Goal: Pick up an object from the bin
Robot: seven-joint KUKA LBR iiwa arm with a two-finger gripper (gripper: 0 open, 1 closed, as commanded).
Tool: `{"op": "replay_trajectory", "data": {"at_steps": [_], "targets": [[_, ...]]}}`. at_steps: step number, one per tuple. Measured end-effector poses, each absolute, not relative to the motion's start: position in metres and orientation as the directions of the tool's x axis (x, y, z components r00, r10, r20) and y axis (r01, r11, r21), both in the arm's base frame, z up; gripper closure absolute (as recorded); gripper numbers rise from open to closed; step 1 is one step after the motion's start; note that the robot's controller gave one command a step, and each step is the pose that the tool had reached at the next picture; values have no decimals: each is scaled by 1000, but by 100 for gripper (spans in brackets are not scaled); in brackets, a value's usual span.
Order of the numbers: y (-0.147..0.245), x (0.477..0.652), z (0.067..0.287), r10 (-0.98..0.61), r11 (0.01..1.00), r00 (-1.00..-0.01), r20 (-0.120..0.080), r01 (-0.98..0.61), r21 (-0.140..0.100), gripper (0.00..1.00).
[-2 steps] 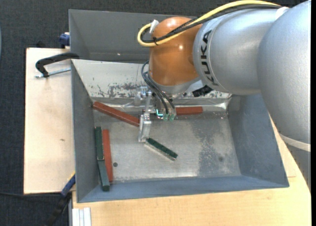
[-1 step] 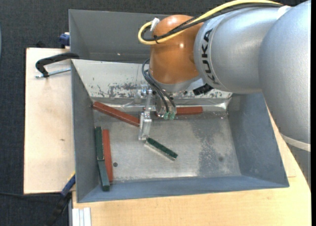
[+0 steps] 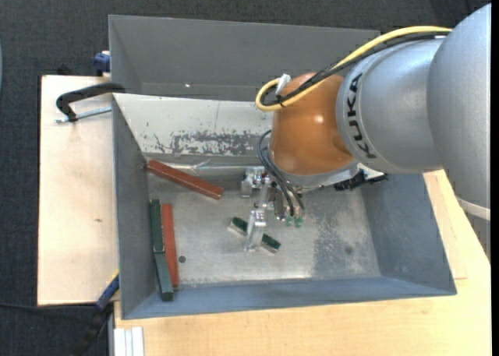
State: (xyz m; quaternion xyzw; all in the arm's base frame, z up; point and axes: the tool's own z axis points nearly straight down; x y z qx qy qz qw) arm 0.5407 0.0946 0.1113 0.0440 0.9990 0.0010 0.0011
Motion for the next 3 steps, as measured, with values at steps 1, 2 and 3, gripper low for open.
{"op": "replay_trajectory", "data": {"at_steps": [1, 2, 3], "targets": [[136, 578, 124, 183, 983, -983, -3, 183, 1, 0], [114, 554, 112, 182, 983, -983, -2, 182, 4, 0], [106, 574, 85, 290, 957, -957, -6, 290, 1, 0]]}}
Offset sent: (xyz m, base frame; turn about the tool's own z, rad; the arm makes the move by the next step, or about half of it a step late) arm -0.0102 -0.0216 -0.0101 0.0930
